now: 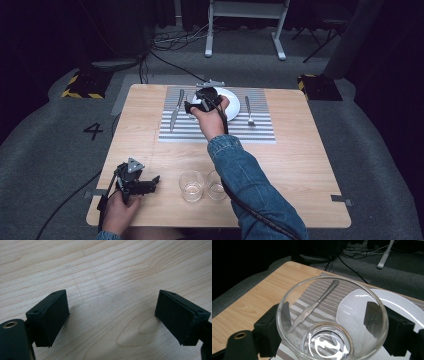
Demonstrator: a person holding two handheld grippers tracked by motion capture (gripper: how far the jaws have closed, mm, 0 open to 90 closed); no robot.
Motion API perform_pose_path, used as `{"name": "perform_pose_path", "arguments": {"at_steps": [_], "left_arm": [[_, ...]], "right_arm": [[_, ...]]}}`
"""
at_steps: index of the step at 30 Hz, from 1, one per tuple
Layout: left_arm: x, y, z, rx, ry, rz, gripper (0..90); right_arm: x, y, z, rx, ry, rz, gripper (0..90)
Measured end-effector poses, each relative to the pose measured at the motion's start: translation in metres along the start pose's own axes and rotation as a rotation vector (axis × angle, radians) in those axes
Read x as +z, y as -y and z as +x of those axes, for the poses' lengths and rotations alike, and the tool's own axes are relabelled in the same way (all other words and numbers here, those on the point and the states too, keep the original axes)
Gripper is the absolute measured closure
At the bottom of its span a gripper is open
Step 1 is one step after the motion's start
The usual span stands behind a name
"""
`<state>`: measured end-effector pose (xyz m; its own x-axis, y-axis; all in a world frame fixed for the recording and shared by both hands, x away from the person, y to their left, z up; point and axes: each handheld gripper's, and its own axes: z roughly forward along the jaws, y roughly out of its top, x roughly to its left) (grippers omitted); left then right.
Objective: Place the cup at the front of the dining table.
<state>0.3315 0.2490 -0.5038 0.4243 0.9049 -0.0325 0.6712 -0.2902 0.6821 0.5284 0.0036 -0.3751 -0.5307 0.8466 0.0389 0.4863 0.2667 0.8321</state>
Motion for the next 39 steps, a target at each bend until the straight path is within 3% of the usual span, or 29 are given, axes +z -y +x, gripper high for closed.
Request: {"name": "perform_pose_path", "arguments": {"at_steps": [2, 4, 13, 15, 21, 39], "left_arm": [[0.000, 0.000, 0.000, 0.000, 0.000, 0.000, 12.0], [0.000, 0.000, 0.000, 0.000, 0.001, 0.001, 12.0], [0.000, 0.000, 0.000, 0.000, 0.001, 0.001, 12.0], [0.000, 0.000, 0.000, -0.002, 0.003, 0.003, 12.0], [0.000, 0.000, 0.000, 0.000, 0.002, 0.001, 12.0], [0.000, 0.000, 0.000, -0.001, 0.002, 0.002, 12.0]], "right_arm": [[0.008, 0.002, 0.002, -0.002, 0.005, 0.017, 19.0], [0.014, 0.002, 0.005, 0.026, 0.000, 0.016, 18.9], [0.038, 0.011, 0.010, 0.015, -0.007, 0.070, 18.9], [0.042, 0.012, 0.014, 0.038, -0.006, 0.084, 19.0], [0.054, 0.018, 0.017, 0.033, 0.000, 0.106, 18.9], [0.075, 0.039, 0.023, 0.039, 0.002, 0.153, 18.9]]}}
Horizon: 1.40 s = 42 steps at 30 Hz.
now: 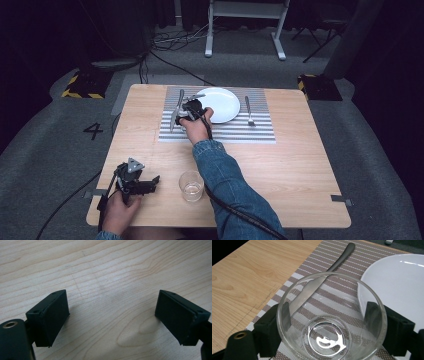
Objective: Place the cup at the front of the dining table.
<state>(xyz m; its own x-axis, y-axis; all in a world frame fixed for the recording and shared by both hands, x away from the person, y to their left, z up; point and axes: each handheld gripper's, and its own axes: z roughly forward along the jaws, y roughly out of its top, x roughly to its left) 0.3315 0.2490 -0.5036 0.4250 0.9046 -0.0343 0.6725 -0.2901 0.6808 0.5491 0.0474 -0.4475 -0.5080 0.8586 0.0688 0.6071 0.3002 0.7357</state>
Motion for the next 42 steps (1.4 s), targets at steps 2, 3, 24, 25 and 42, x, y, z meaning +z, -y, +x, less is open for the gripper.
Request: {"name": "perform_pose_path", "arguments": {"at_steps": [2, 3, 24, 25, 42], "left_arm": [[0.000, 0.000, 0.000, 0.000, 0.000, 0.000, 12.0], [0.000, 0.000, 0.000, 0.000, 0.000, 0.000, 12.0], [0.000, 0.000, 0.000, 0.001, 0.000, 0.000, 12.0], [0.000, 0.000, 0.000, 0.001, 0.000, 0.000, 12.0], [0.000, 0.000, 0.000, 0.002, -0.001, 0.000, 12.0]], "right_arm": [[0.000, 0.001, 0.000, 0.000, 0.002, 0.002, 18.8], [0.000, 0.001, 0.000, -0.003, 0.000, 0.002, 18.8], [-0.018, -0.001, 0.007, -0.060, 0.031, -0.033, 15.6], [-0.021, -0.002, 0.007, -0.065, 0.029, -0.043, 15.5], [-0.081, -0.012, -0.006, -0.084, -0.006, -0.107, 16.9]]}}
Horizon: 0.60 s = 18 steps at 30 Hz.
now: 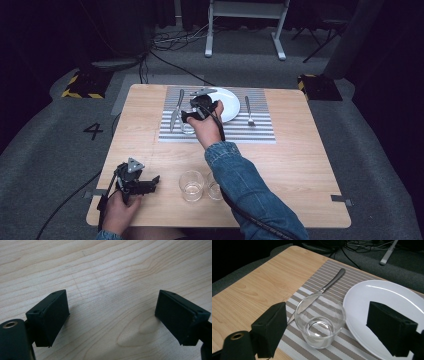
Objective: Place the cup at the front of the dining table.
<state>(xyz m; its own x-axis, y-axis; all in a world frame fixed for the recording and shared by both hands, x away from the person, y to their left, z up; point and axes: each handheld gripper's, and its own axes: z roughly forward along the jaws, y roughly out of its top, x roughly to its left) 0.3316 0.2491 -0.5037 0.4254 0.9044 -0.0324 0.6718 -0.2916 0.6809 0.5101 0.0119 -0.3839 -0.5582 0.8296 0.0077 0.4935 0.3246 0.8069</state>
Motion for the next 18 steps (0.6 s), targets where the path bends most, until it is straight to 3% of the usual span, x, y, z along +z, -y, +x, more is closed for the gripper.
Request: {"name": "perform_pose_path", "arguments": {"at_steps": [7, 12, 14, 18], "left_arm": [[0.000, 0.000, 0.000, 0.001, -0.001, -0.001, 12.0], [0.000, 0.000, 0.000, 0.001, 0.000, 0.000, 12.0], [0.000, 0.000, 0.000, 0.001, 0.000, 0.001, 12.0], [0.000, 0.000, 0.000, 0.000, 0.000, 0.000, 12.0]], "right_arm": [[-0.028, 0.004, -0.026, 0.022, 0.020, -0.019, 16.9], [-0.044, 0.010, -0.050, 0.003, 0.047, -0.026, 16.9], [-0.051, 0.013, -0.057, 0.028, 0.051, -0.029, 17.0], [-0.064, 0.018, -0.074, 0.032, 0.075, -0.033, 16.9]]}}
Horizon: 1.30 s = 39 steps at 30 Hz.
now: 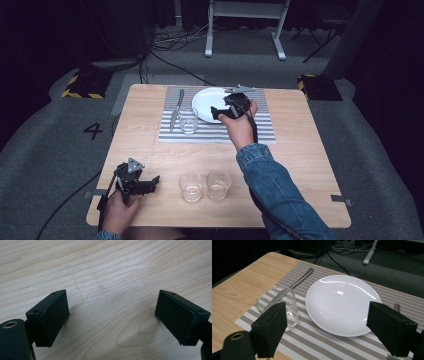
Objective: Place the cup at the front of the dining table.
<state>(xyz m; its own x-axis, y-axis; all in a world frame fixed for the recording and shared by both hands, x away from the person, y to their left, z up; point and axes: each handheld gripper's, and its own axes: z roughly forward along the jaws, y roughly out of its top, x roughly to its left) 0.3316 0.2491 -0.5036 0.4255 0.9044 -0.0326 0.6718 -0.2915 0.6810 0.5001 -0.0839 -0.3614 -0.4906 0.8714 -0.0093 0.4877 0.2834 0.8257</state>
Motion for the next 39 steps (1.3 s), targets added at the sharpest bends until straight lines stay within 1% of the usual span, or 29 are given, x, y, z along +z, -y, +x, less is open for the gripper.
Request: {"name": "perform_pose_path", "arguments": {"at_steps": [8, 12, 14, 15, 20, 24, 26, 30, 35, 36, 38, 39], "left_arm": [[0.000, 0.000, 0.000, 0.001, 0.000, 0.000, 12.0], [0.000, 0.000, 0.000, 0.000, 0.000, 0.000, 12.0], [0.000, 0.000, 0.000, 0.000, 0.000, 0.000, 12.0], [0.000, 0.000, 0.000, 0.000, 0.000, 0.000, 12.0], [0.000, 0.000, 0.000, 0.000, 0.000, 0.000, 12.0], [0.000, 0.000, 0.000, -0.002, 0.001, 0.000, 12.0], [0.000, 0.000, 0.000, -0.001, 0.001, 0.001, 12.0], [0.000, 0.000, 0.000, -0.003, 0.002, 0.001, 12.0], [0.000, 0.000, 0.000, -0.002, 0.001, 0.001, 12.0], [0.000, 0.000, 0.000, -0.003, 0.002, 0.000, 12.0], [0.000, 0.000, 0.000, -0.002, 0.001, 0.002, 12.0], [0.000, 0.000, 0.000, -0.003, 0.001, 0.002, 12.0]], "right_arm": [[-0.022, 0.013, -0.031, 0.024, 0.028, -0.002, 16.9], [-0.035, 0.023, -0.048, 0.039, 0.021, -0.004, 18.3], [-0.041, 0.028, -0.057, 0.028, 0.031, 0.000, 18.3], [-0.045, 0.032, -0.062, 0.040, 0.035, 0.000, 18.4], [-0.060, 0.044, -0.082, 0.062, 0.065, 0.007, 18.3], [-0.072, 0.053, -0.096, 0.069, 0.064, 0.010, 18.5], [-0.077, 0.057, -0.101, 0.069, 0.058, 0.014, 18.8], [-0.090, 0.066, -0.111, 0.066, 0.065, 0.024, 18.8], [-0.102, 0.080, -0.118, 0.078, 0.068, 0.033, 18.8], [-0.104, 0.083, -0.119, 0.078, 0.076, 0.035, 18.8], [-0.108, 0.090, -0.121, 0.079, 0.075, 0.041, 18.8], [-0.109, 0.092, -0.121, 0.088, 0.070, 0.042, 18.8]]}}
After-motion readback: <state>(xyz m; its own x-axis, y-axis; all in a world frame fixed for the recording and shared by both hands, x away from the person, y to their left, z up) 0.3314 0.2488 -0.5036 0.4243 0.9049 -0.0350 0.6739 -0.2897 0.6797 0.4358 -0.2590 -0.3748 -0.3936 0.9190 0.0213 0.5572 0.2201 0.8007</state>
